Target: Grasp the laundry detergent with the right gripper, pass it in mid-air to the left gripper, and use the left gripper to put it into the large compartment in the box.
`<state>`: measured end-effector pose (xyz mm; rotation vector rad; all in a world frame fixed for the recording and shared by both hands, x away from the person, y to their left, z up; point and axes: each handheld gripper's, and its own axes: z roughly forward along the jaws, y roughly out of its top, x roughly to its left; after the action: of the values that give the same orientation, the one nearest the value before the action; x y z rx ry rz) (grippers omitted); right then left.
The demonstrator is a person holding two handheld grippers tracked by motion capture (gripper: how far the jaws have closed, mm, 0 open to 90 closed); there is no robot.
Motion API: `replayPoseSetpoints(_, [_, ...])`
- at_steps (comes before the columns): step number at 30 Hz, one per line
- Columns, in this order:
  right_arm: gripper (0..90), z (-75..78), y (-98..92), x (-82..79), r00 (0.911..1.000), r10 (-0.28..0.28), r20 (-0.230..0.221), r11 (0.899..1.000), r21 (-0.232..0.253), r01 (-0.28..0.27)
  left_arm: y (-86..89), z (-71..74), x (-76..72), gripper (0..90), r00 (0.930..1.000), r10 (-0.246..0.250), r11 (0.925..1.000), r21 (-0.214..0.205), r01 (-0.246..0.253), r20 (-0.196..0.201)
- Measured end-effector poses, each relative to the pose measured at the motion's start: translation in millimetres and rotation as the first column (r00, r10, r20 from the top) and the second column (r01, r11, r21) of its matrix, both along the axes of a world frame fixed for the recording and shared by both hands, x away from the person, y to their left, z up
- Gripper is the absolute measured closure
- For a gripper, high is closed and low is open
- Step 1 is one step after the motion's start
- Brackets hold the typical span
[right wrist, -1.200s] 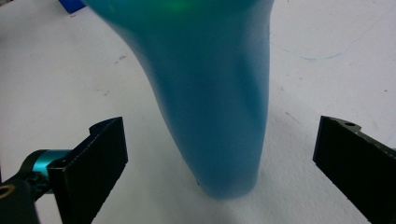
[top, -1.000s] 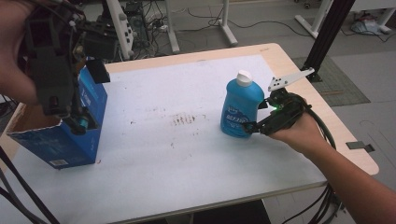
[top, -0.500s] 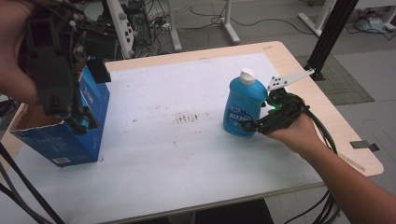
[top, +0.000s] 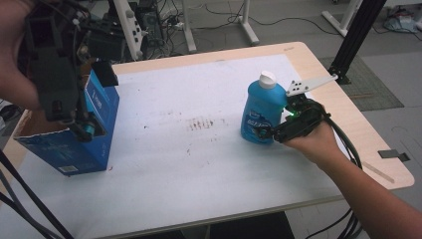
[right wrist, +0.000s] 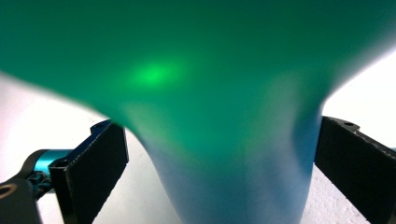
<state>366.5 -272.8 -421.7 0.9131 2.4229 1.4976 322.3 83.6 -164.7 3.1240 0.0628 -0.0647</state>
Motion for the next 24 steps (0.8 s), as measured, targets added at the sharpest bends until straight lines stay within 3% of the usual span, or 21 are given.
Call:
replayPoseSetpoints(4, [9.3, -0.1, 0.4, -0.8, 0.9999, -0.007, 0.015, 1.000, -0.006, 0.007, 0.0, 0.0, 0.4, 1.8, 1.0000, 0.000, 1.0000, 0.000, 0.000, 0.000])
replayPoseSetpoints(5, [16.0, 0.1, -0.6, -1.5, 0.9996, 0.000, 0.029, 1.000, 0.003, 0.000, 0.2, -0.3, 0.2, 1.8, 1.0000, 0.006, 1.0000, 0.000, -0.006, -0.001])
replayPoseSetpoints(16, [18.3, -1.4, 0.4, -0.8, 0.9994, -0.009, 0.032, 1.000, 0.002, 0.009, 1.2, -2.0, 2.1, 1.8, 1.0000, 0.004, 1.0000, 0.000, -0.004, -0.005])
replayPoseSetpoints(18, [24.4, -1.5, 0.1, -1.0, 0.9992, -0.005, 0.040, 1.000, 0.006, 0.005, 1.1, -2.1, 2.2, 1.8, 1.0000, 0.005, 1.0000, 0.000, -0.005, -0.004])
replayPoseSetpoints(24, [26.2, -1.5, 0.8, -1.2, 0.9992, -0.005, 0.039, 1.000, 0.009, 0.004, 1.4, -1.4, 2.1, 1.8, 1.0000, 0.007, 1.0000, 0.000, -0.007, -0.006])
